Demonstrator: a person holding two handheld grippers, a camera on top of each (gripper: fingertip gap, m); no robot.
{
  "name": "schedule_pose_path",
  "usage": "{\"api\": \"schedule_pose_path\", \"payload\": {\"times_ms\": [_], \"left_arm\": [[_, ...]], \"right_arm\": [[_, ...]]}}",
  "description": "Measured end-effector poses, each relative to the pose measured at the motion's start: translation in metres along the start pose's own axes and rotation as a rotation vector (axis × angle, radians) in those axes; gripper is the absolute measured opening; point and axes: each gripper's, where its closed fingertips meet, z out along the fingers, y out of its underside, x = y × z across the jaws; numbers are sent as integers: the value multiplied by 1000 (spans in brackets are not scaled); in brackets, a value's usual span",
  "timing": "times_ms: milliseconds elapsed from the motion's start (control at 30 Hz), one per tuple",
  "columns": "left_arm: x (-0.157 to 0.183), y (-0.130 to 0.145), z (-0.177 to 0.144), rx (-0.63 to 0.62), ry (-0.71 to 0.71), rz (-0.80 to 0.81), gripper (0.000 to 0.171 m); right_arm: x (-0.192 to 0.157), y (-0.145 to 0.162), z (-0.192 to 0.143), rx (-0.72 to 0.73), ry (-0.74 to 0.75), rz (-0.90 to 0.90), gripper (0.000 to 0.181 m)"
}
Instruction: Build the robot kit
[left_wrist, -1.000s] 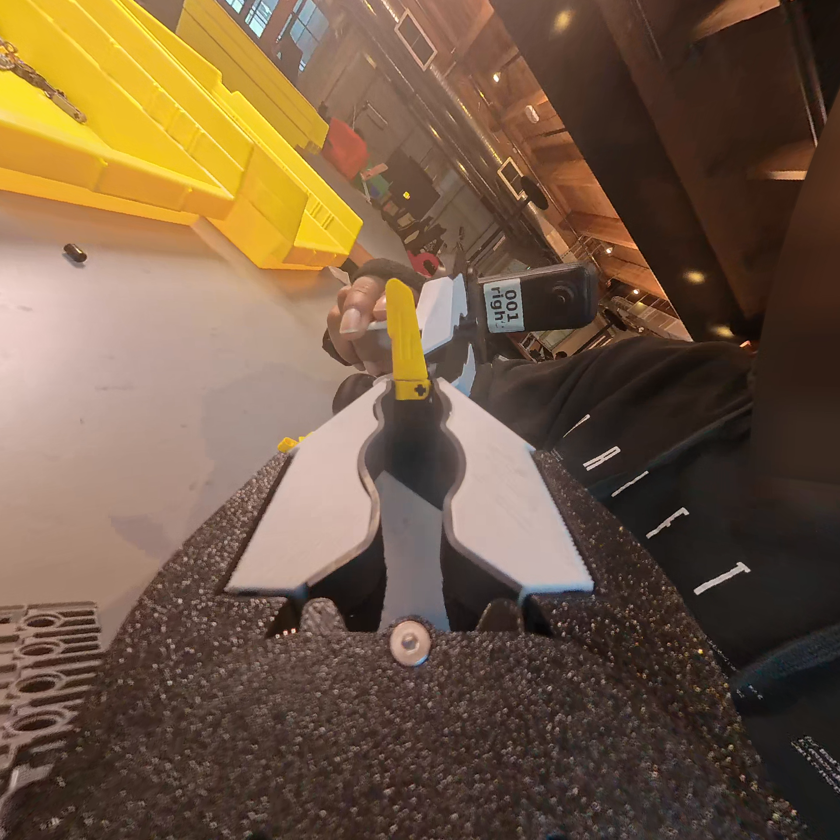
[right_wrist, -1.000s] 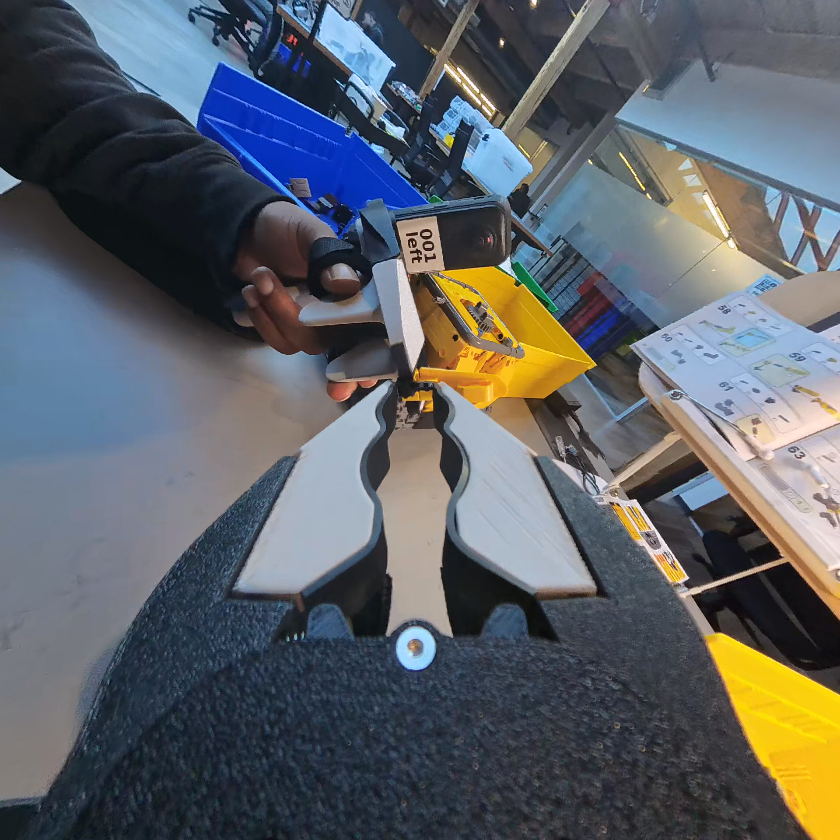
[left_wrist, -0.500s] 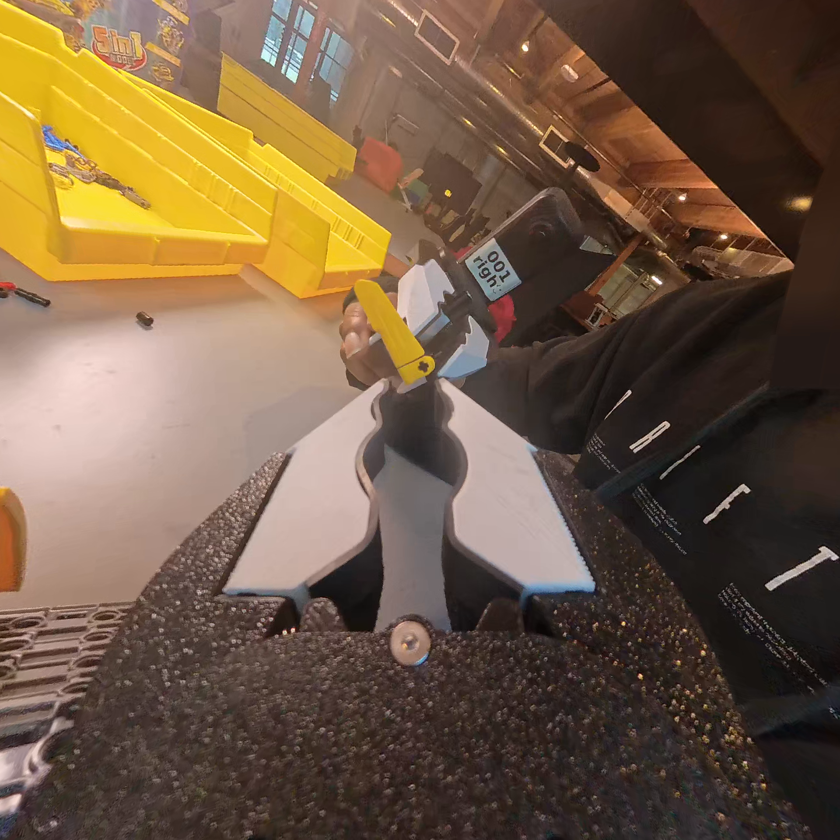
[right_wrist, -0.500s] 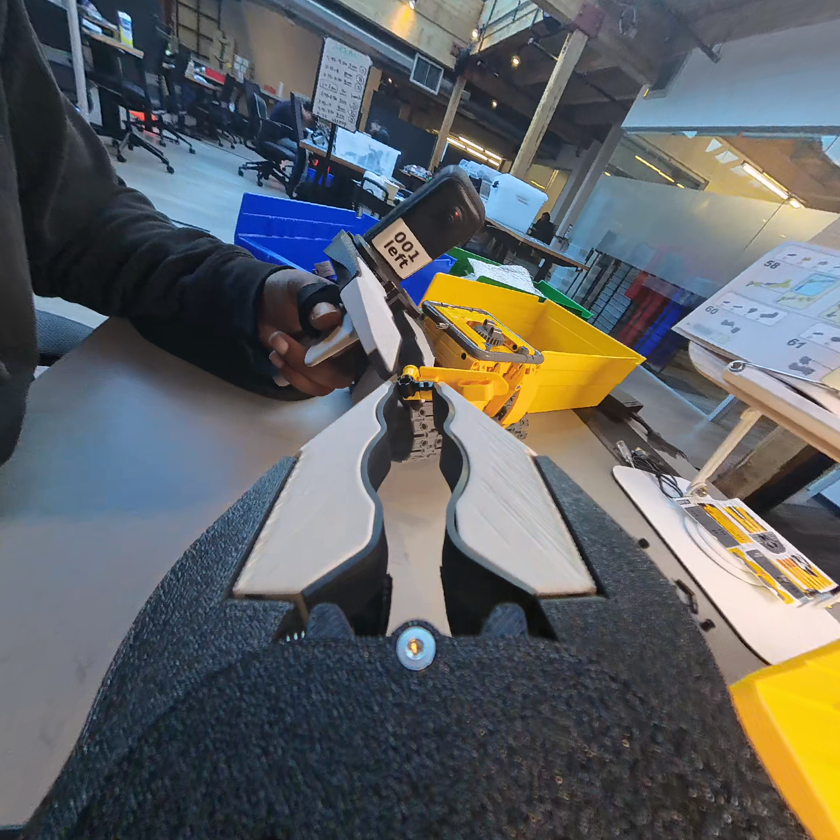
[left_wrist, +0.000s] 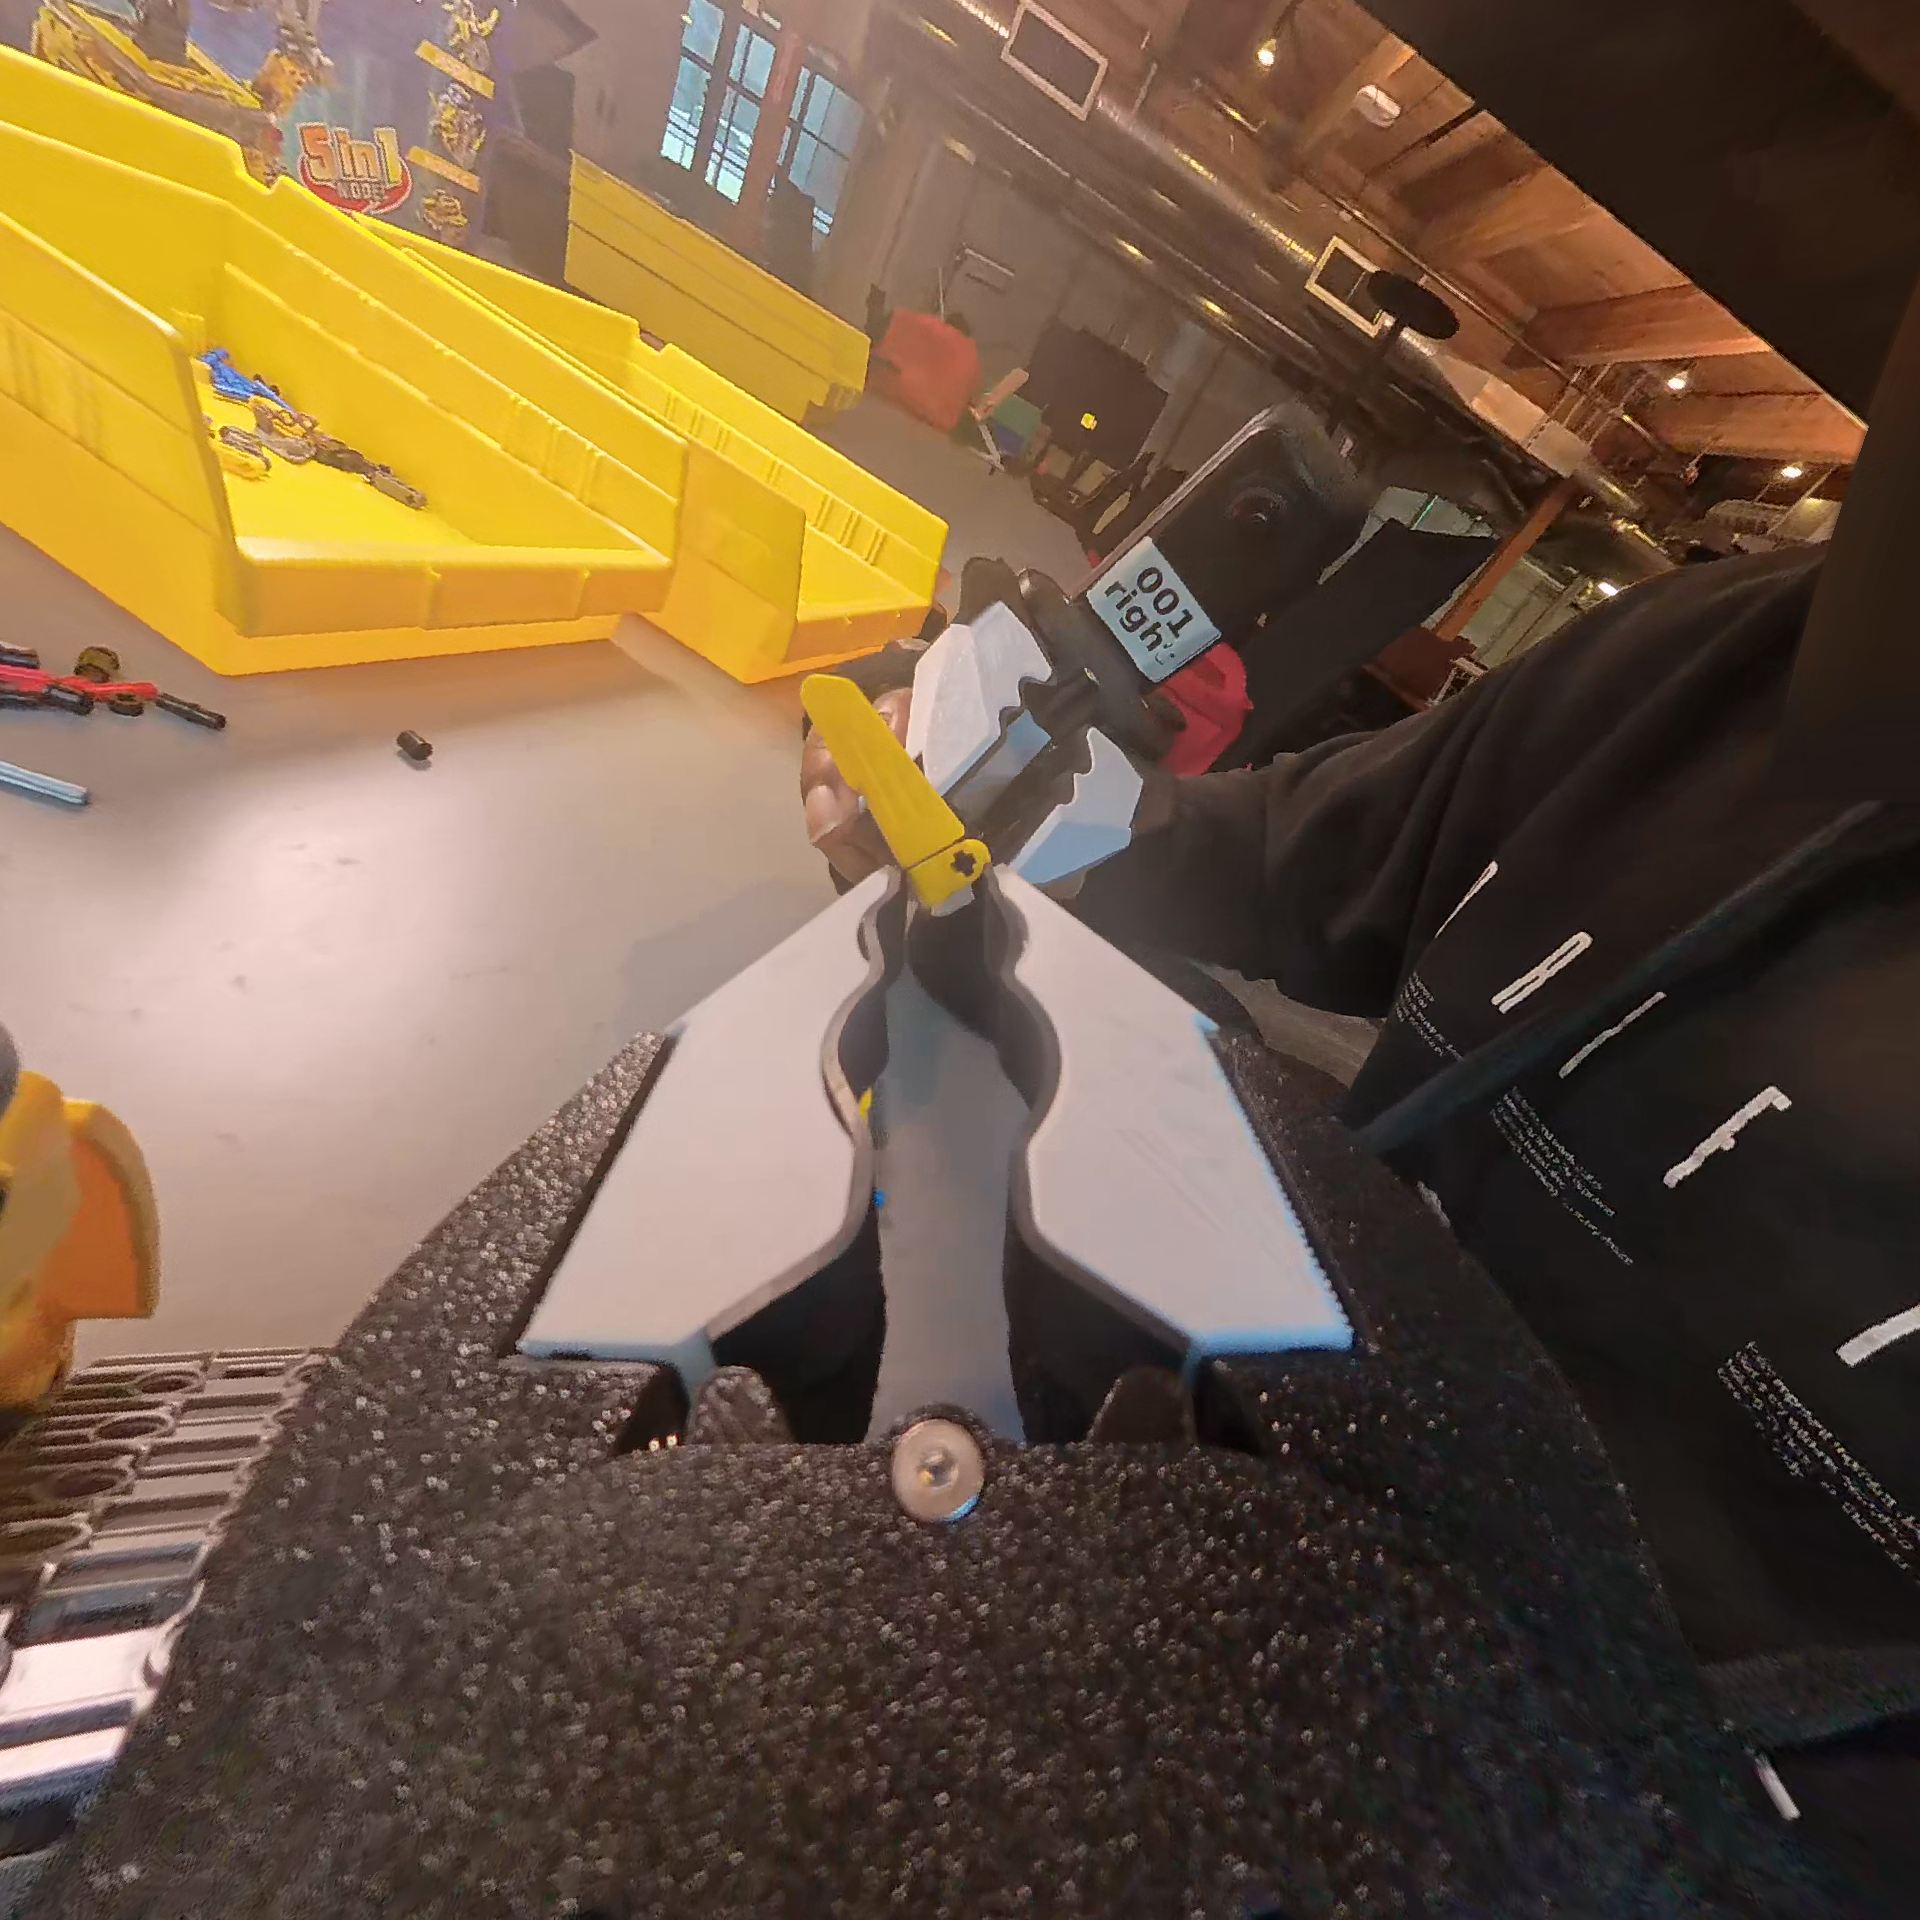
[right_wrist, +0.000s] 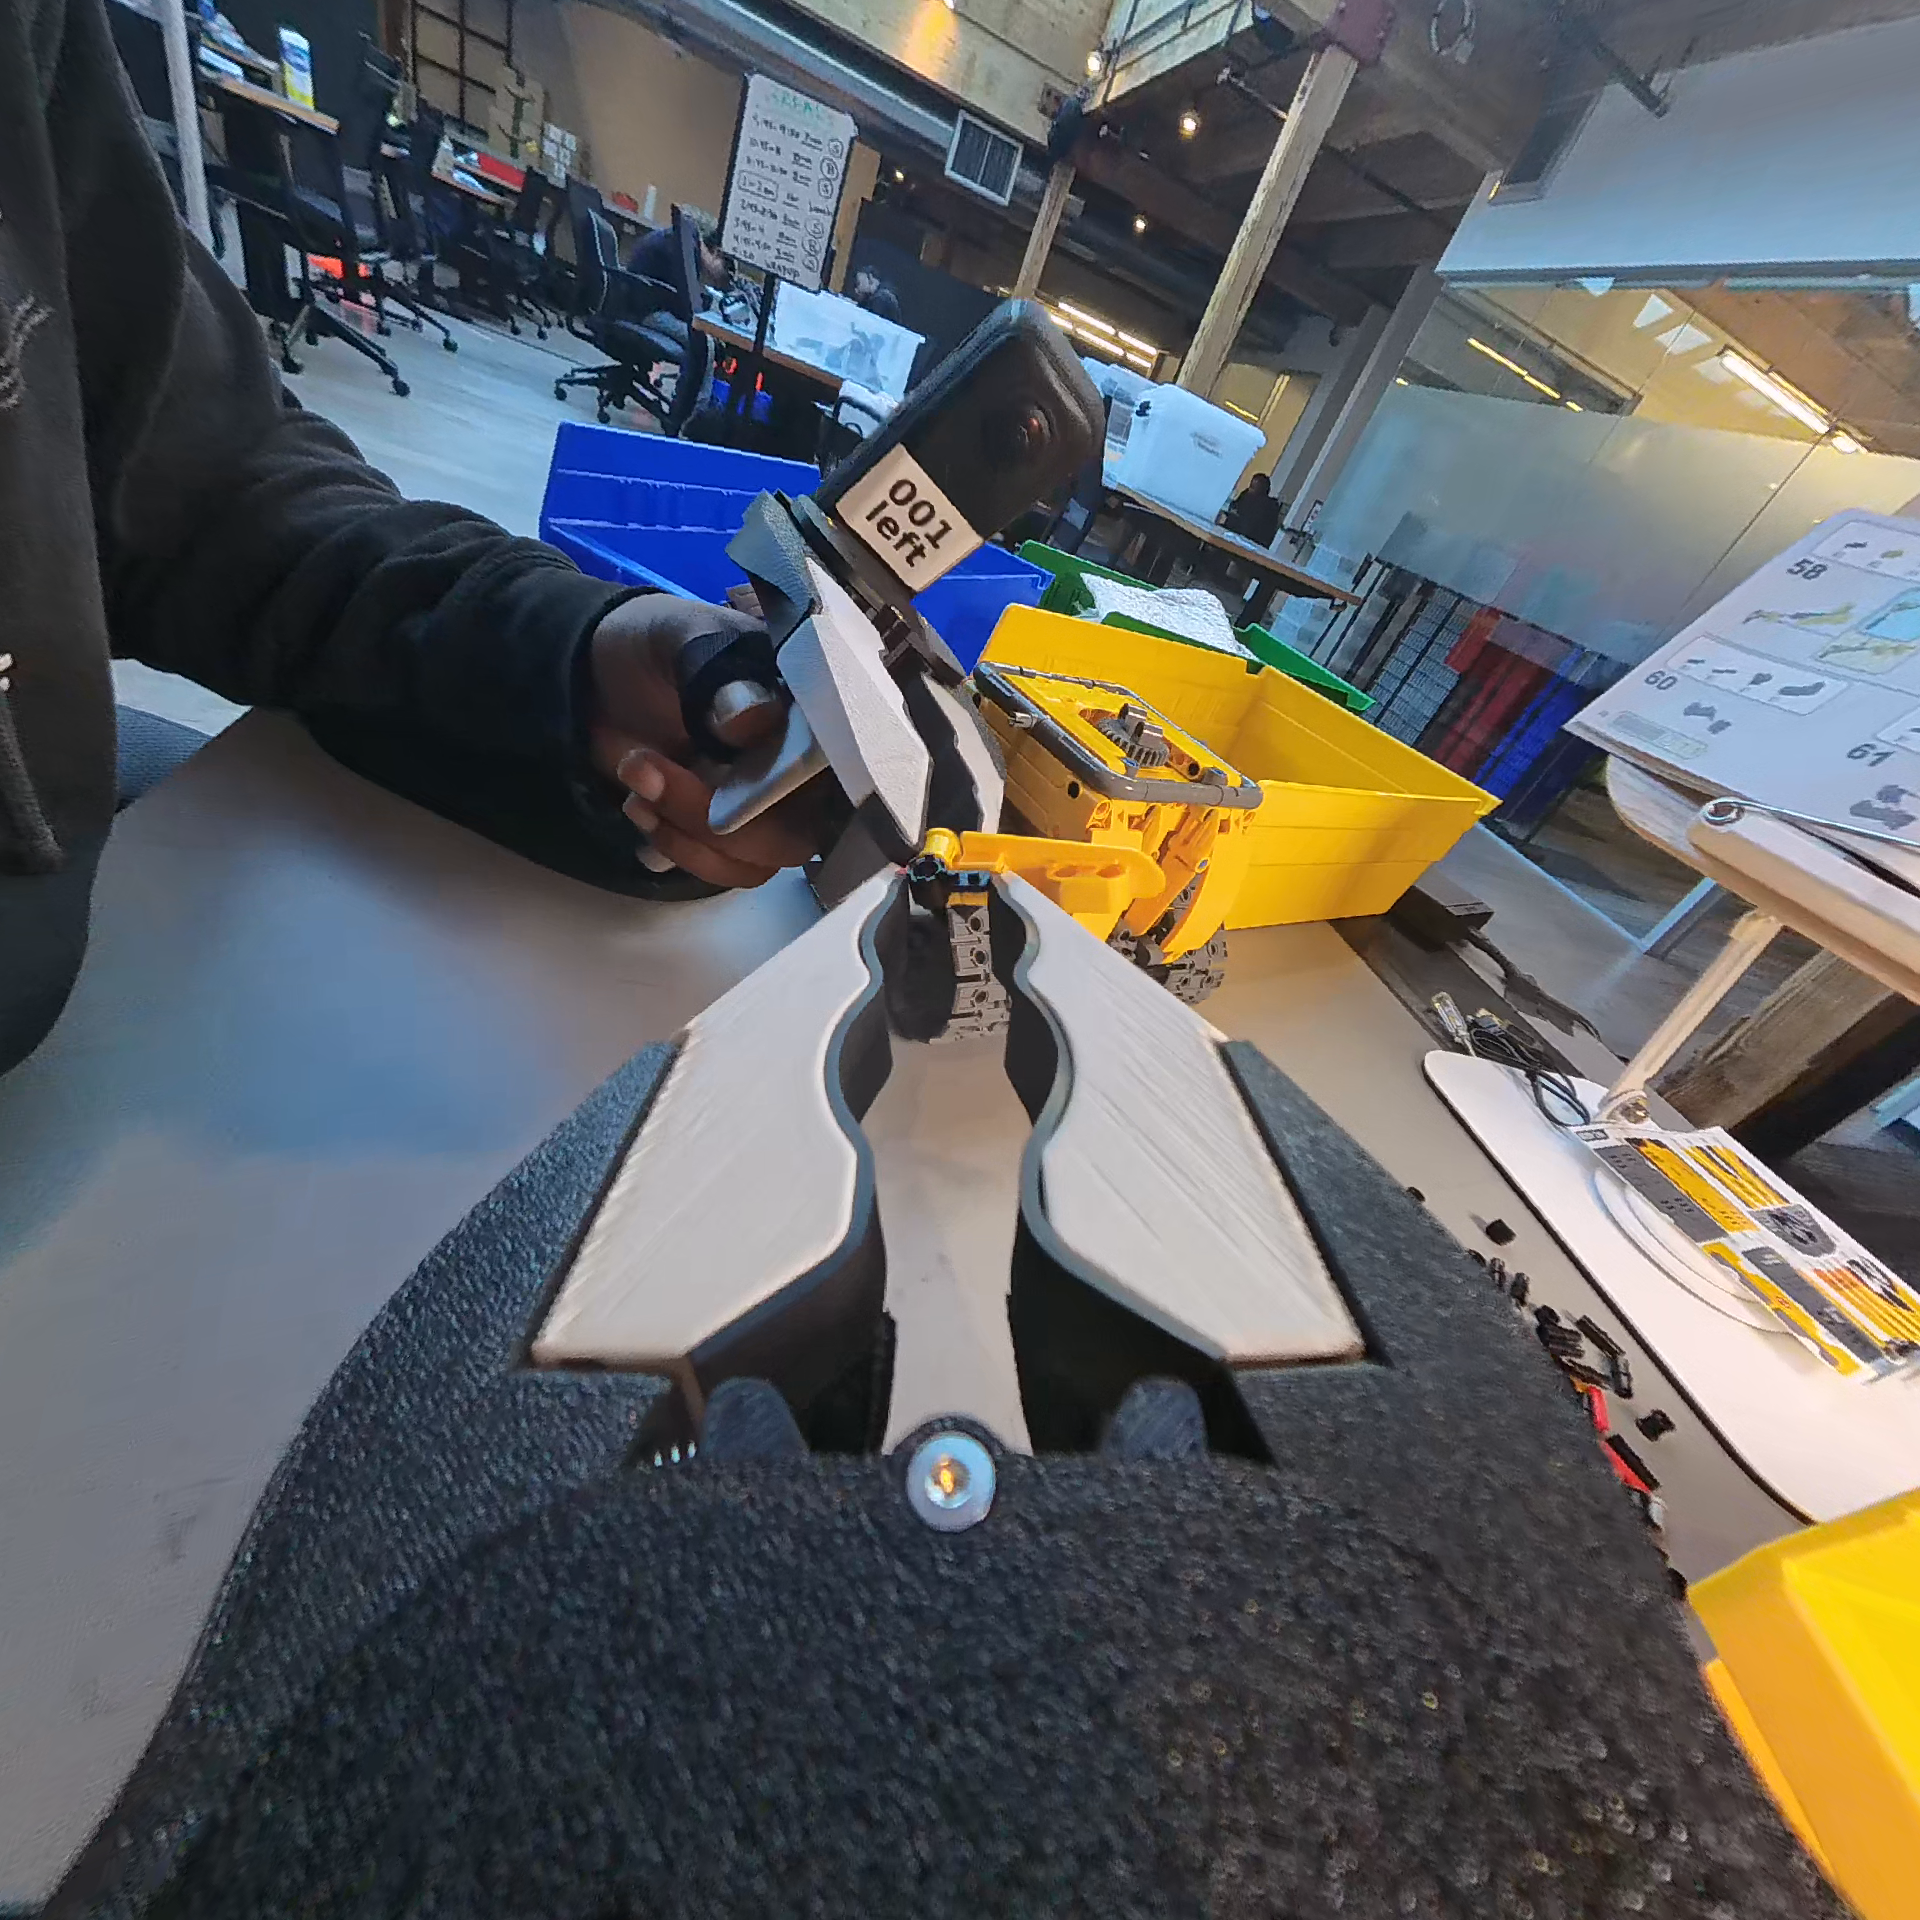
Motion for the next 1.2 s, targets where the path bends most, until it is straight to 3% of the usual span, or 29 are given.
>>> {"api": "schedule_pose_path", "payload": {"times_ms": [400, 600, 733, 1033, 1200], "left_arm": [[-3, -7, -4, 21, -61, 111, 9], [-4, -1, -5, -46, -145, 330, 7], [-6, 4, -7, -95, -199, 475, 6], [-9, 10, -8, -145, -230, 563, 6], [-5, 12, -8, -148, -207, 577, 6]], "right_arm": [[2, 7, 2, -26, 21, -12, 6], [1, 11, 2, -42, 16, -24, 6], [1, 14, 2, -54, 12, -25, 10], [4, 16, -2, -58, 8, -16, 14], [11, 14, -11, -25, -26, 73, 29]]}}
